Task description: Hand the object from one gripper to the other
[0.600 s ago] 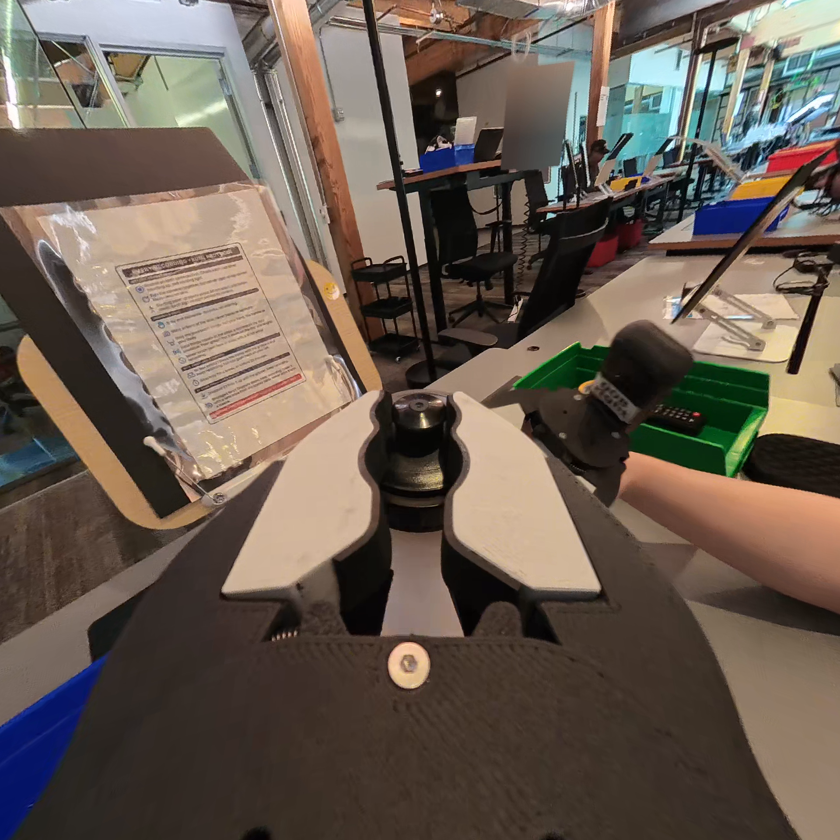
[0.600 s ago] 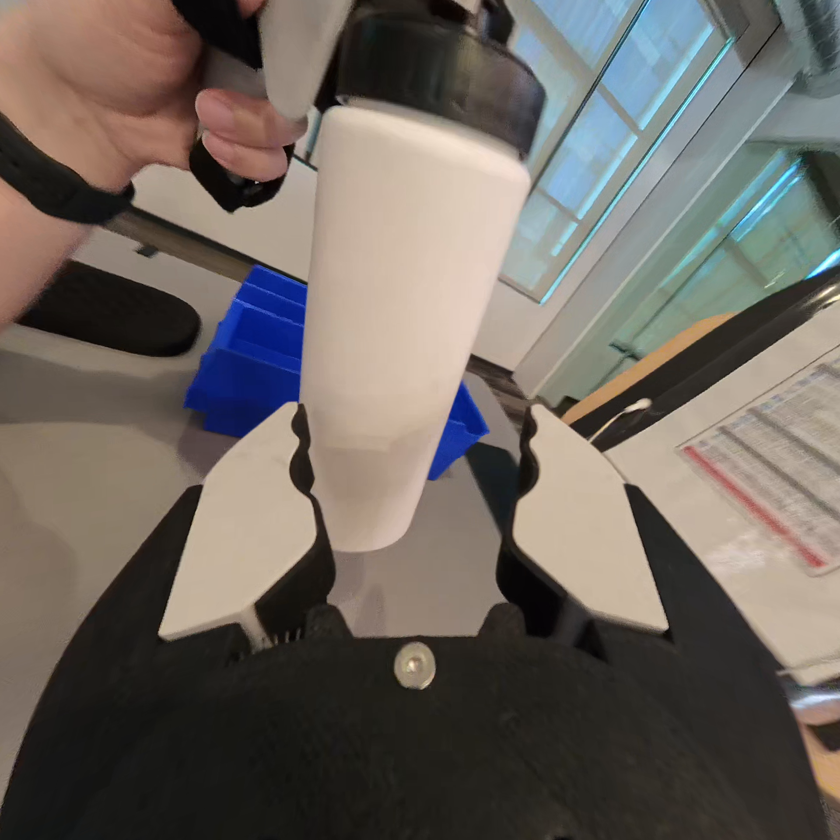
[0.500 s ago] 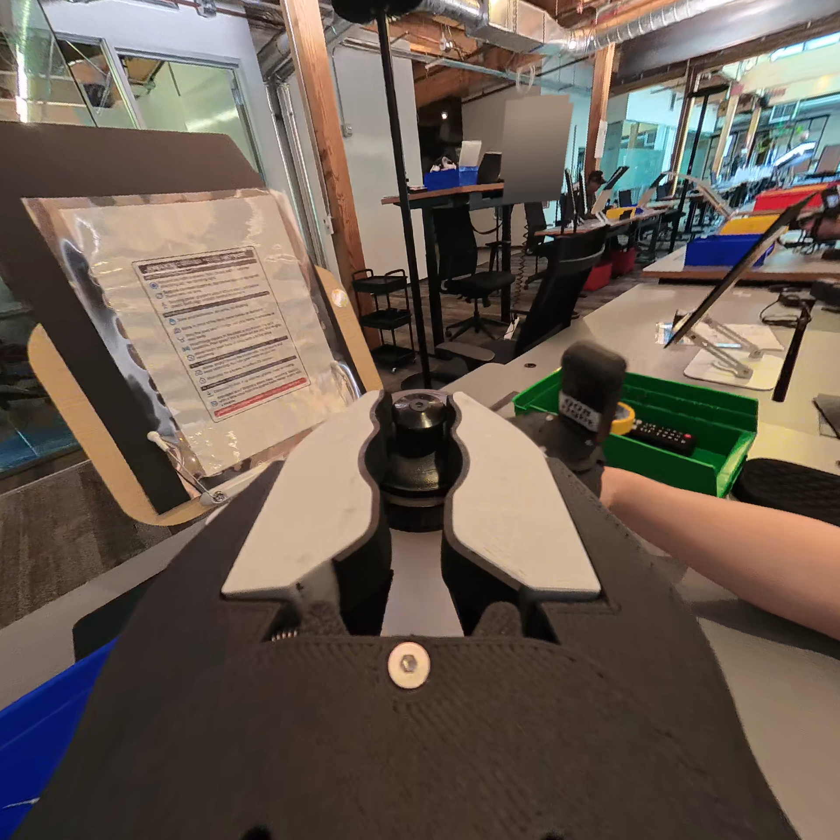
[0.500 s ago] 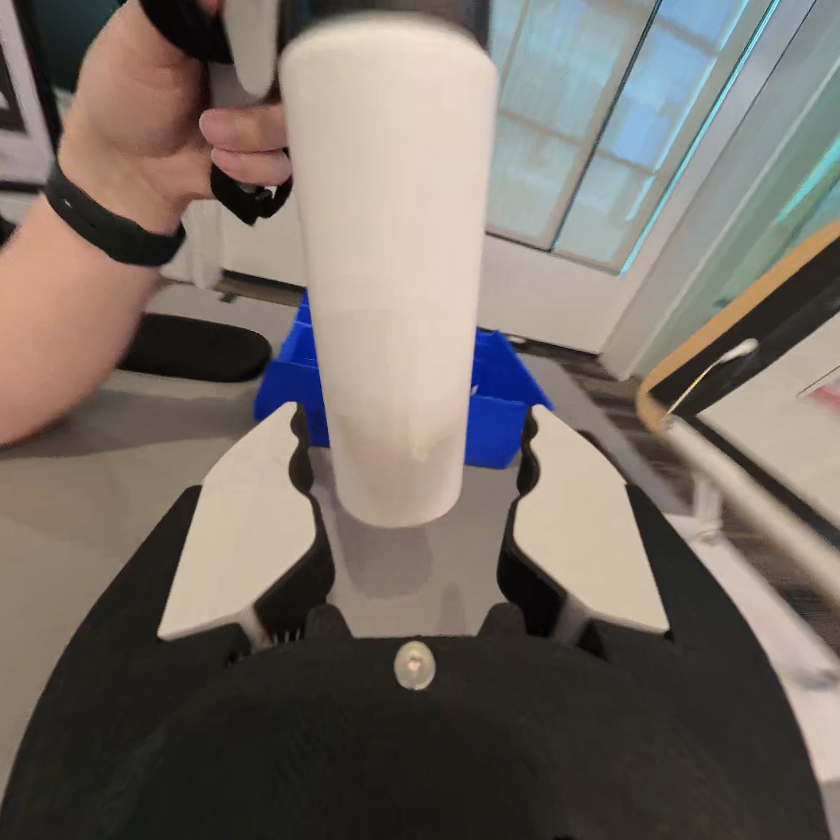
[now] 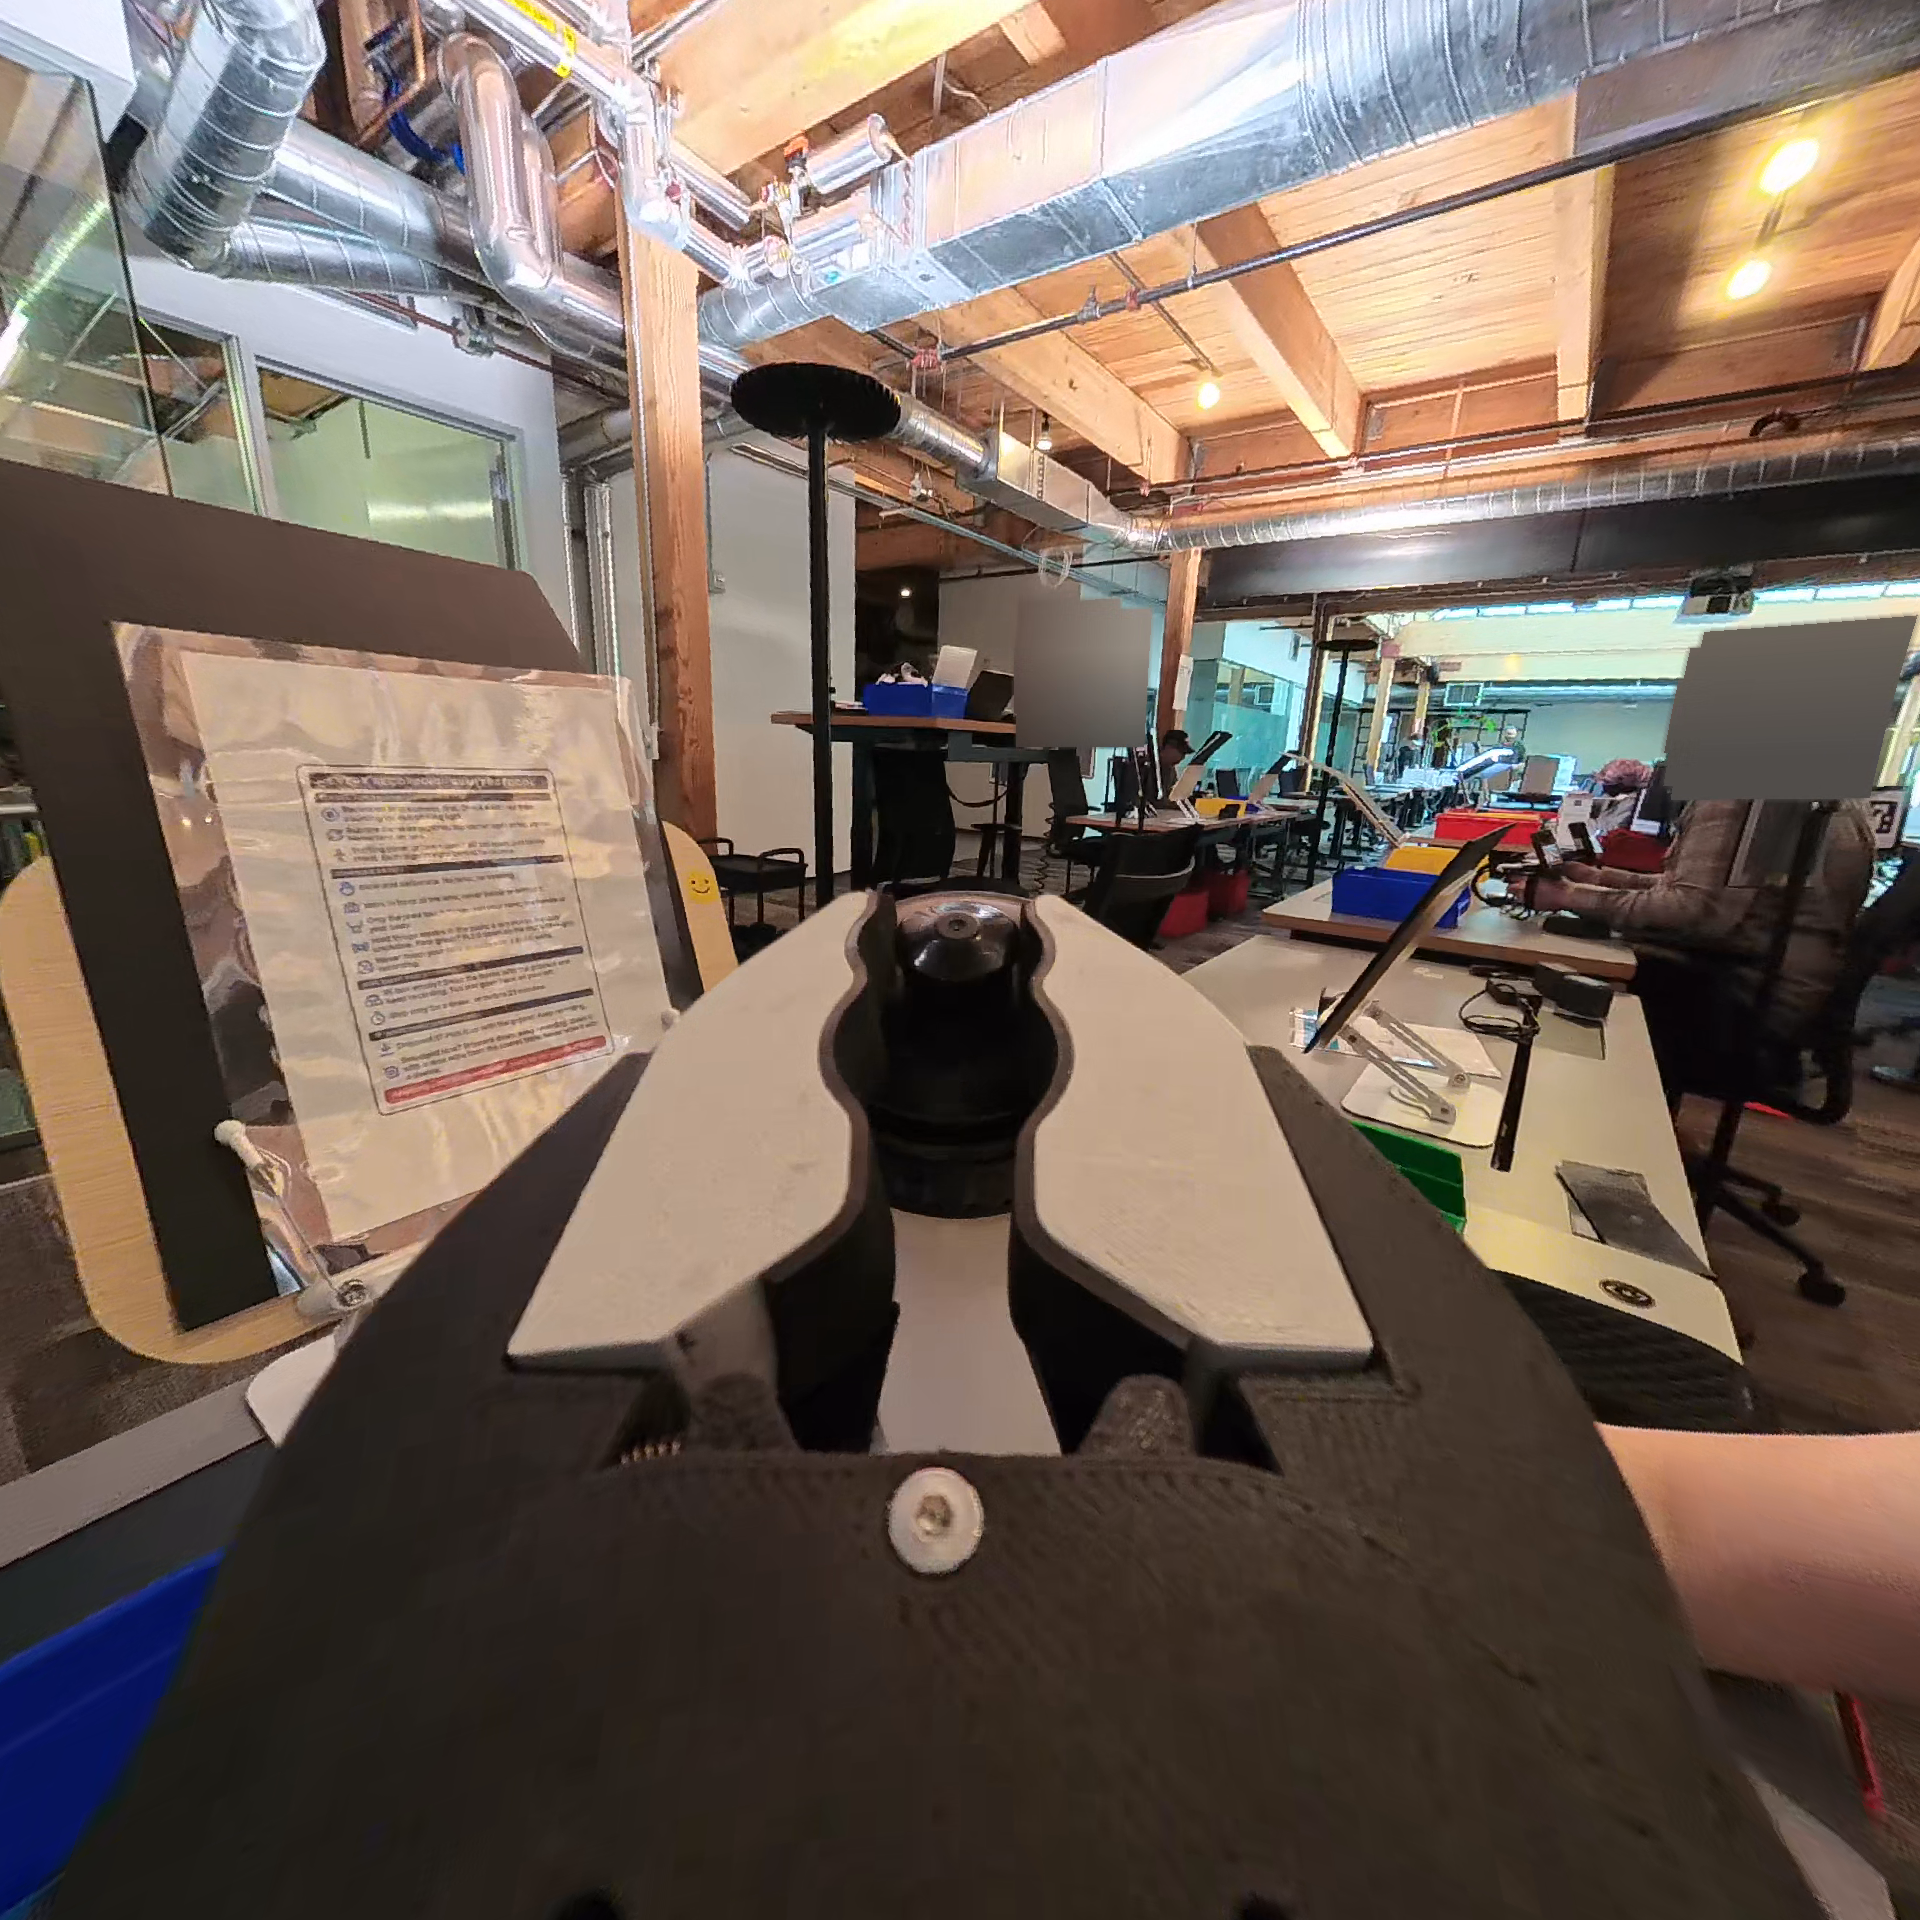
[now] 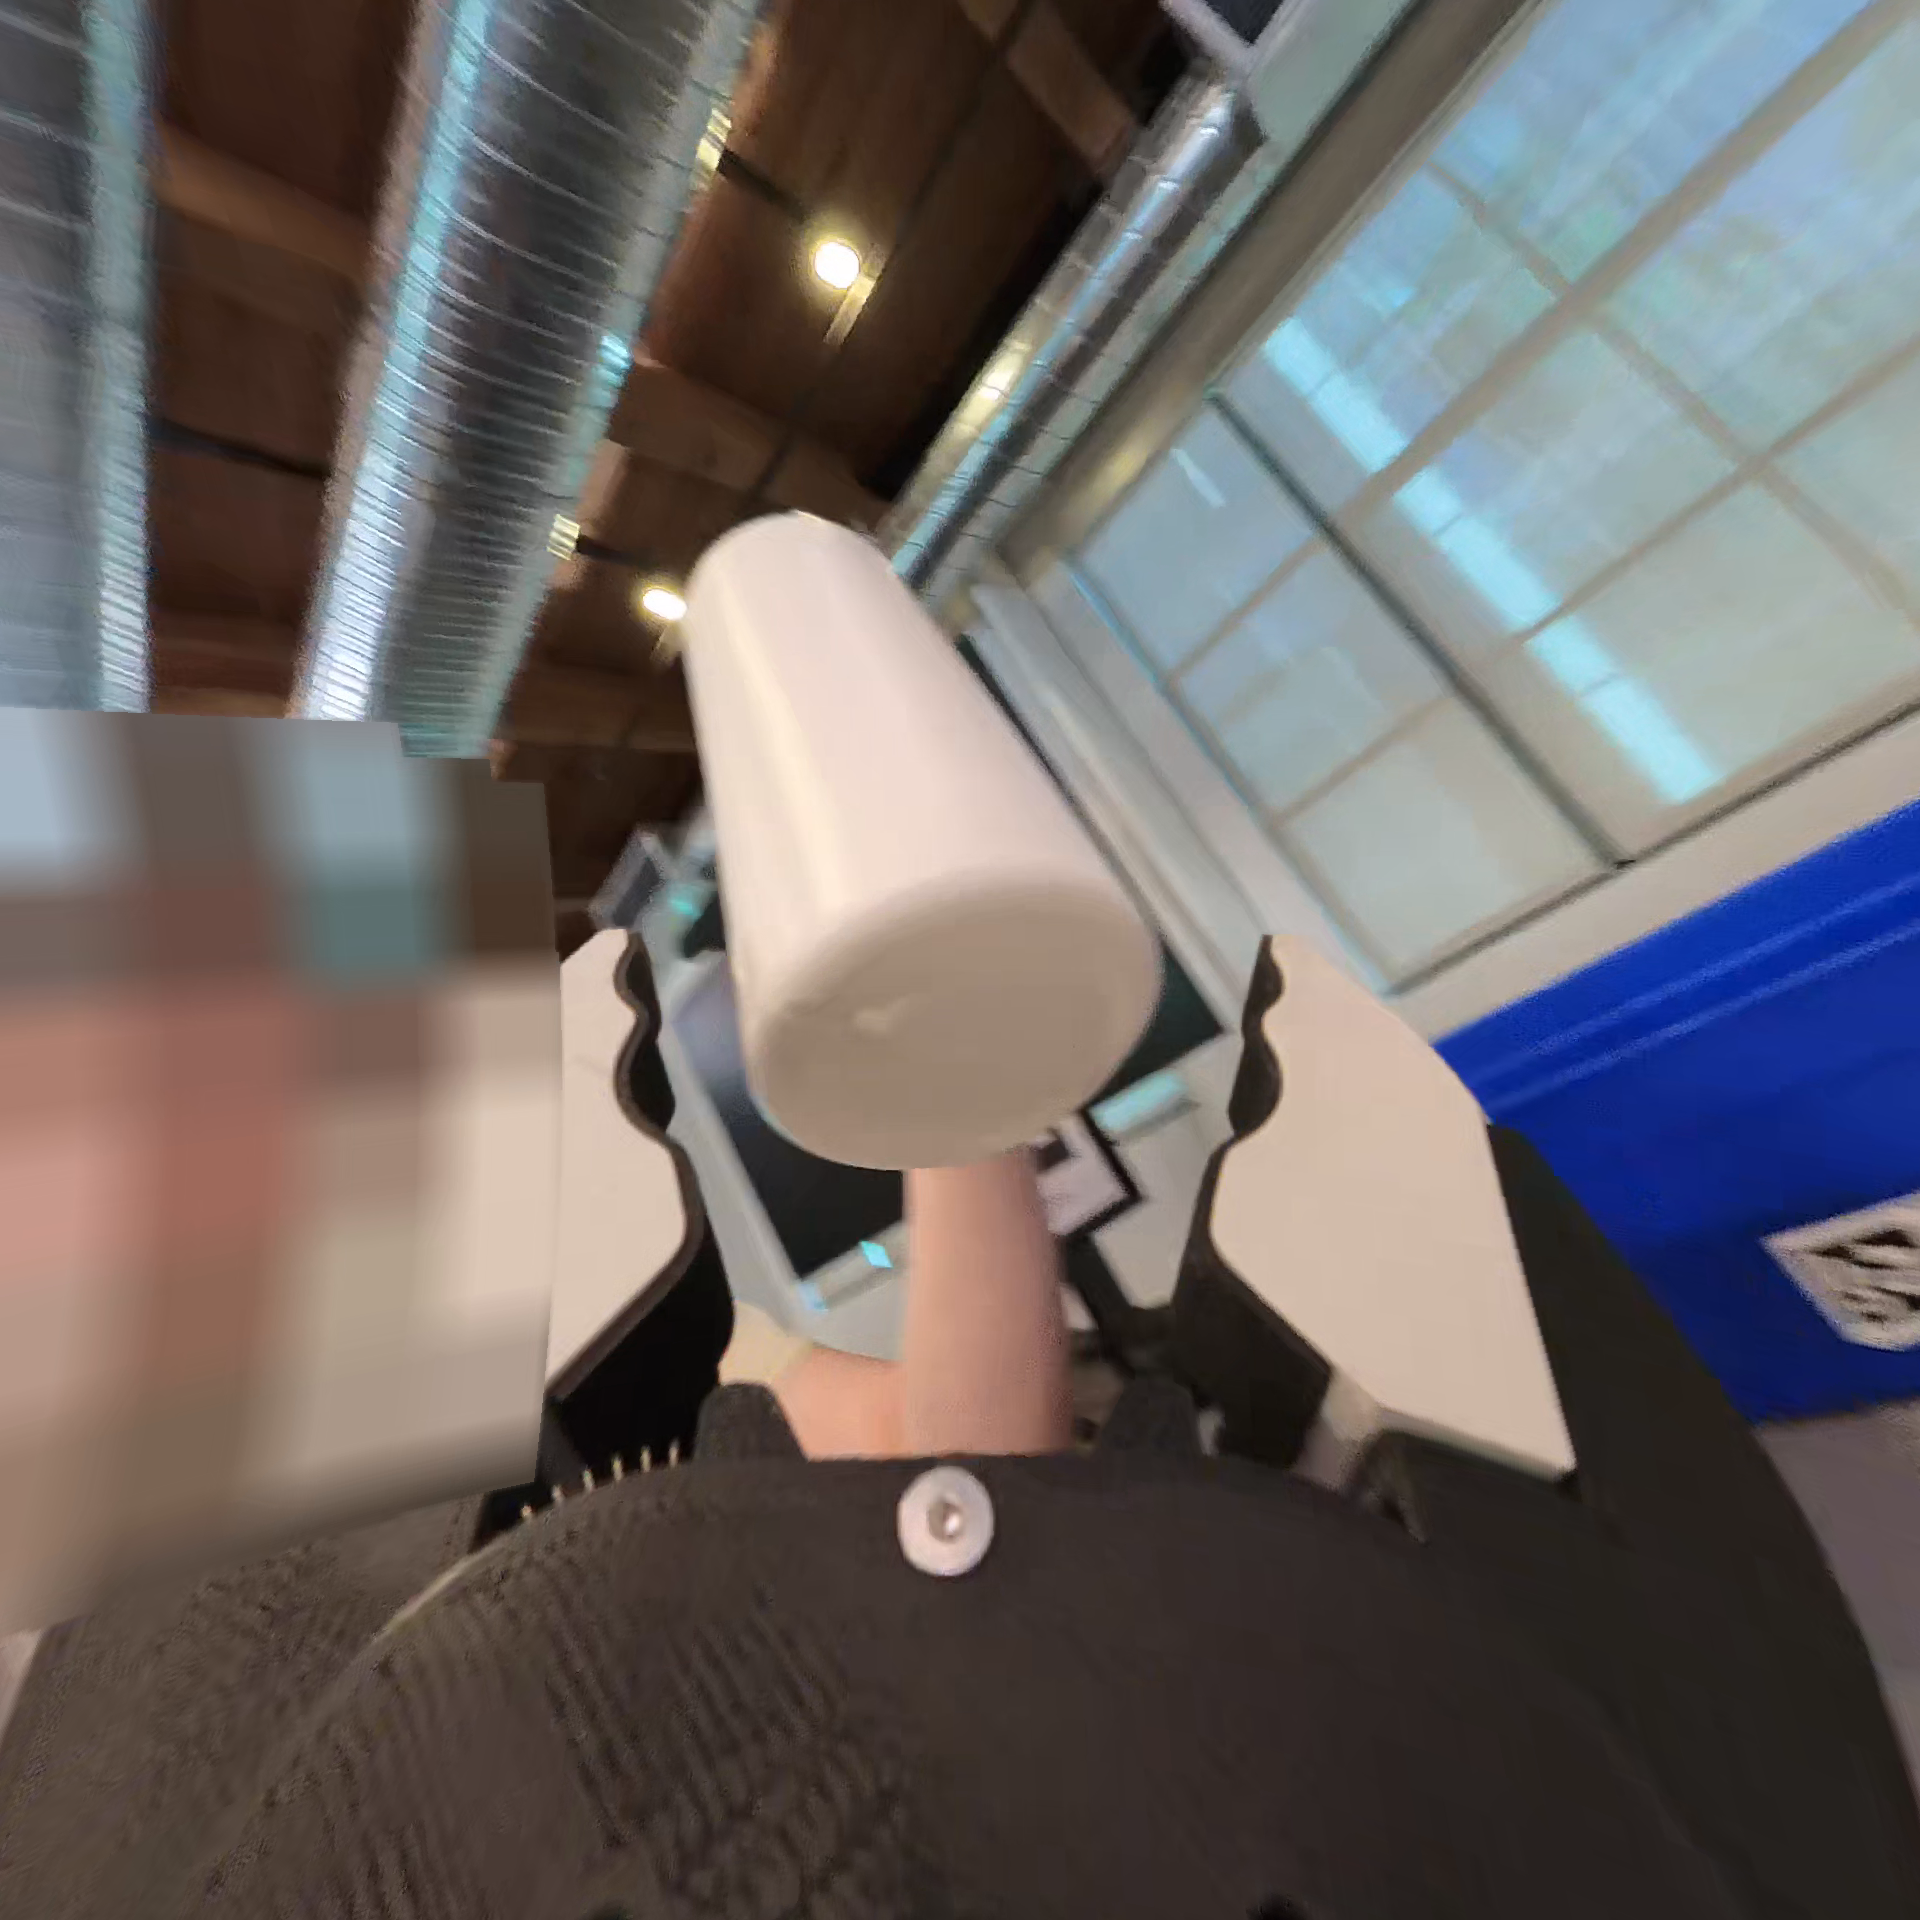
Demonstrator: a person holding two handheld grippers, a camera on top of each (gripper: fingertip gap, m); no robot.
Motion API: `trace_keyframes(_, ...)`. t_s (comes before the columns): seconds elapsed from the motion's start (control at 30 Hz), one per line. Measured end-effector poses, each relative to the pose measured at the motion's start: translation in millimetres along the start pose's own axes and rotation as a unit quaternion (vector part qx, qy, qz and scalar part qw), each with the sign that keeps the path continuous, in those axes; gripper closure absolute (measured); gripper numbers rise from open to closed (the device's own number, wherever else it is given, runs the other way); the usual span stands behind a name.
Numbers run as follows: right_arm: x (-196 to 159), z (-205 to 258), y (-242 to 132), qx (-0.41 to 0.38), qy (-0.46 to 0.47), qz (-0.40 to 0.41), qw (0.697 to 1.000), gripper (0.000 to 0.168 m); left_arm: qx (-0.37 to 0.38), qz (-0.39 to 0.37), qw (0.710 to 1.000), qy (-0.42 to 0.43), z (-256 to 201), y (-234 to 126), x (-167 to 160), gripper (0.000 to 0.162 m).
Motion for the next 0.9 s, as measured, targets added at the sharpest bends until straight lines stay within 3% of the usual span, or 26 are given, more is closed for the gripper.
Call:
trace_keyframes(0.1, -6, -4, 5, 0.025, 0.116, -0.011, 0.993, 0.066, 0.003, 0.0, 1.0, 0.001, 1, -1, 1, 0.14)
trace_keyframes(0.13, -10, -7, 5, 0.028, 0.143, -0.004, 0.989, 0.075, 0.003, -0.001, 1.0, -0.001, 1, -1, 0, 0.14)
trace_keyframes(0.23, -16, -8, 5, 0.04, 0.181, 0.012, 0.983, 0.084, 0.007, 0.007, 1.0, 0.006, 2, 0, -2, 0.14)
trace_keyframes(0.53, -14, -6, 6, 0.038, 0.17, 0.016, 0.985, 0.083, -0.003, 0.004, 1.0, 0.0, 2, 1, -3, 0.14)
trace_keyframes(0.8, -6, 0, 6, 0.035, 0.105, 0.014, 0.994, 0.083, -0.034, -0.014, 0.999, -0.009, -4, 1, -2, 0.139)
trace_keyframes(0.9, 0, 0, 3, 0.047, 0.118, -0.016, 0.992, 0.084, -0.015, -0.018, 1.0, 0.003, -5, 5, -3, 0.119)
Point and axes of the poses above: each gripper's, where its closed fingertips meet, y out along the fingers, x out of its top, z = x × y across the jaws, the point moved 3 cm from there along -y, back along the fingers, and after that the axes turned 6 degrees about -z, right-handed, at the moved point
